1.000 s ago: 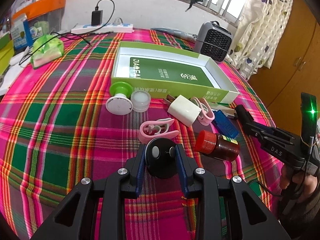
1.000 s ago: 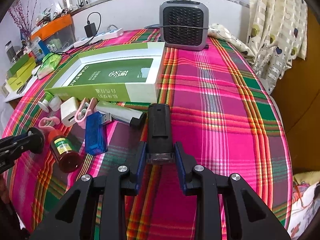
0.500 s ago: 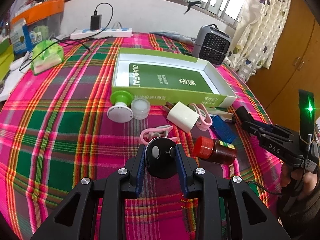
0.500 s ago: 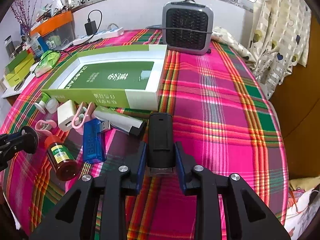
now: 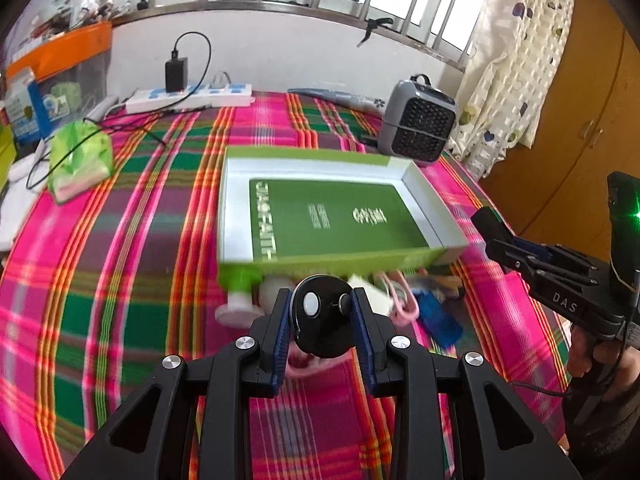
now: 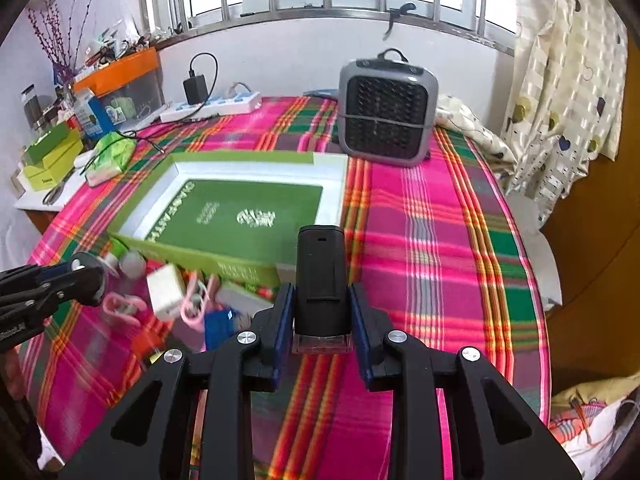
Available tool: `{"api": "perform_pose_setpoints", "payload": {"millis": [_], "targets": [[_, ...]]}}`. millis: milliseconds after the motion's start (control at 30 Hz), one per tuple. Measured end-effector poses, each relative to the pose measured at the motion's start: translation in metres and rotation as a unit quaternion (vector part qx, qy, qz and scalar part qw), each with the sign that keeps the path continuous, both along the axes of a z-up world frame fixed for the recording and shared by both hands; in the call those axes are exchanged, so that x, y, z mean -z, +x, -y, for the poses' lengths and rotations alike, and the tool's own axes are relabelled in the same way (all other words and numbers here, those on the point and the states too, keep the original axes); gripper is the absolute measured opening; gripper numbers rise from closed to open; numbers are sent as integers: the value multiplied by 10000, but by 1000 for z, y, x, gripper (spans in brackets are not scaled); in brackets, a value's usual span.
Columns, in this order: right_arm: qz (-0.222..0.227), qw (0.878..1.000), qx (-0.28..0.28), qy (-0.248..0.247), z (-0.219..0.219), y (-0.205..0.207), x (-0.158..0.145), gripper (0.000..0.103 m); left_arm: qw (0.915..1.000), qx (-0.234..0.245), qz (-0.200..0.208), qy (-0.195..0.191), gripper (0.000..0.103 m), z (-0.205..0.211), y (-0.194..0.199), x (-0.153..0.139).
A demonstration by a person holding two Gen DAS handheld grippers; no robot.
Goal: Organize rigid objects
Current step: 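Carry the fob in left tool while right tool carries flashlight toward green box, then lower fob into box and open left tool while right tool releases flashlight there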
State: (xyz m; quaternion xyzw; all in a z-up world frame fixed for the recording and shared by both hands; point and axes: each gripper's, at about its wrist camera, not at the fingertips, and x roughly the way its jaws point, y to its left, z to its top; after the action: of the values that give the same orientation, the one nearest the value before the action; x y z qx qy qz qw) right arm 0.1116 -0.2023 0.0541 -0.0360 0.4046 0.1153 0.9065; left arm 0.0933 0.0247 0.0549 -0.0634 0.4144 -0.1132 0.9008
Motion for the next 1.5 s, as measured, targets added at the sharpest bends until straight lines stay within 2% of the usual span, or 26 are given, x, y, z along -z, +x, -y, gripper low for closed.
{"api": "perform_pose_setpoints", "payload": {"millis": [267, 767, 1067, 1500], "targets": [[-127, 9998, -107, 98, -9, 38, -4, 29, 9999, 22, -6, 153, 28, -2, 44, -5], [-548, 9982, -216, -63, -32, 101, 24, 29, 9985, 75, -297, 452, 28, 2, 119, 20], [-569, 9980, -231, -163, -38, 115, 32, 29, 9972, 29, -487, 567, 28, 3, 139, 37], [-566, 9980, -238, -144, -41, 121, 38, 29, 9970, 5, -440, 642, 28, 5, 143, 40]]}}
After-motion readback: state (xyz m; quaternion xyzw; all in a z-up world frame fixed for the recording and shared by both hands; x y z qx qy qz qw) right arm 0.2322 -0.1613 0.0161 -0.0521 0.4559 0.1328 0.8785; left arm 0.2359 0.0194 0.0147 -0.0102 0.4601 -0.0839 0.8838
